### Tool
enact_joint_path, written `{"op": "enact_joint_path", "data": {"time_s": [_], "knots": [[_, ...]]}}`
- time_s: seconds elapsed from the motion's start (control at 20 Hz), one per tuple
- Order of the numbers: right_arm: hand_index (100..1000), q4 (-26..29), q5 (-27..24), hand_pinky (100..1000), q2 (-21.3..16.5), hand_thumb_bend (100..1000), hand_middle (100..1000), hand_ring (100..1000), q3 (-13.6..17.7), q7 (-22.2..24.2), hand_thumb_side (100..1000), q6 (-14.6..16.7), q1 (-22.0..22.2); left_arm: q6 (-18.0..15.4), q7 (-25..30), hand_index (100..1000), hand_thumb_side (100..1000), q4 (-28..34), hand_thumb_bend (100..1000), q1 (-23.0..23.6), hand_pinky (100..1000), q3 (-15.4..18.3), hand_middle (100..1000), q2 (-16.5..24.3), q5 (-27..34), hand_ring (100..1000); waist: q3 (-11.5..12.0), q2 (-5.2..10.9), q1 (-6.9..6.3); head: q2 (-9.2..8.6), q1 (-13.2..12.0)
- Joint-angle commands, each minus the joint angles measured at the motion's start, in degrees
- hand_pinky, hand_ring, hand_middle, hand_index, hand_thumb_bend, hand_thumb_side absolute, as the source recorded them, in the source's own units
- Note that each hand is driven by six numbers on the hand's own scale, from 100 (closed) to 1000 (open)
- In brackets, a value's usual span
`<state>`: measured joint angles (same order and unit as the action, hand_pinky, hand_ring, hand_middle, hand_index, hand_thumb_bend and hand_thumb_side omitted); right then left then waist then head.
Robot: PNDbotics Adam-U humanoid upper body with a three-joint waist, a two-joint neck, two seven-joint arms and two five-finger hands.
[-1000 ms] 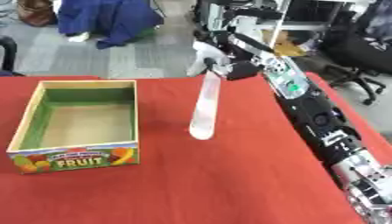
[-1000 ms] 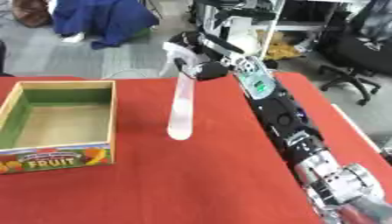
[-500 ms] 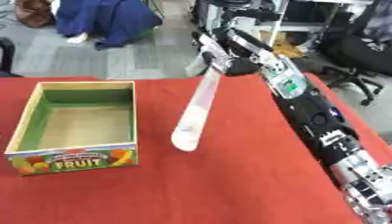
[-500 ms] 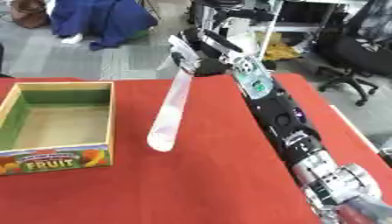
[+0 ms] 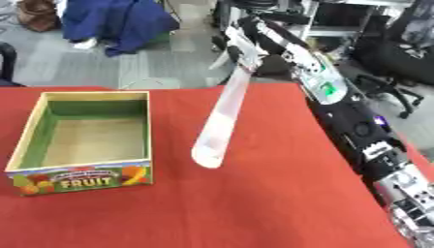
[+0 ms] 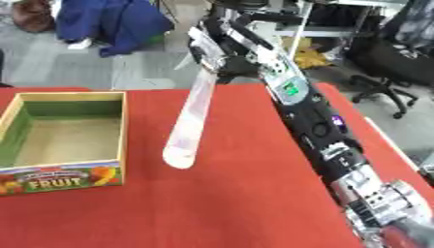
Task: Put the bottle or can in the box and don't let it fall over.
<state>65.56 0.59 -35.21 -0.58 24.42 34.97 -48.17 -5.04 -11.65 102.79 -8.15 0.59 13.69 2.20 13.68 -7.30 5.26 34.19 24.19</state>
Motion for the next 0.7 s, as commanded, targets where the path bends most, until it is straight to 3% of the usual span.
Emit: {"op": "enact_joint_path", "data": {"time_s": [0.05, 0.4, 0.7], "knots": [[469, 3.33, -2.08, 444, -2.19, 100, 576, 559, -0.43, 0.05, 431, -0.21, -2.48, -0.1, -0.02, 778, 579, 1.38, 543, -0.67, 712, 0.27, 518, 1.9, -0.17, 649, 0.79, 1.46, -0.11, -0.33, 0.25], [468, 7.45, -3.72, 470, -0.74, 100, 543, 549, -2.32, 0.23, 436, -0.34, -5.38, -0.02, 1.77, 778, 578, 1.96, 547, -3.13, 711, -1.61, 519, 2.85, 1.07, 649, 5.61, 1.58, 0.53, -0.43, 2.84], [468, 6.58, -1.65, 478, 0.11, 100, 535, 547, -2.1, -4.88, 462, 0.16, -5.96, 0.13, 4.29, 779, 578, 2.18, 551, -5.97, 711, -3.94, 519, 3.19, 2.4, 648, 10.51, 1.57, 1.38, -0.05, 5.59]]}}
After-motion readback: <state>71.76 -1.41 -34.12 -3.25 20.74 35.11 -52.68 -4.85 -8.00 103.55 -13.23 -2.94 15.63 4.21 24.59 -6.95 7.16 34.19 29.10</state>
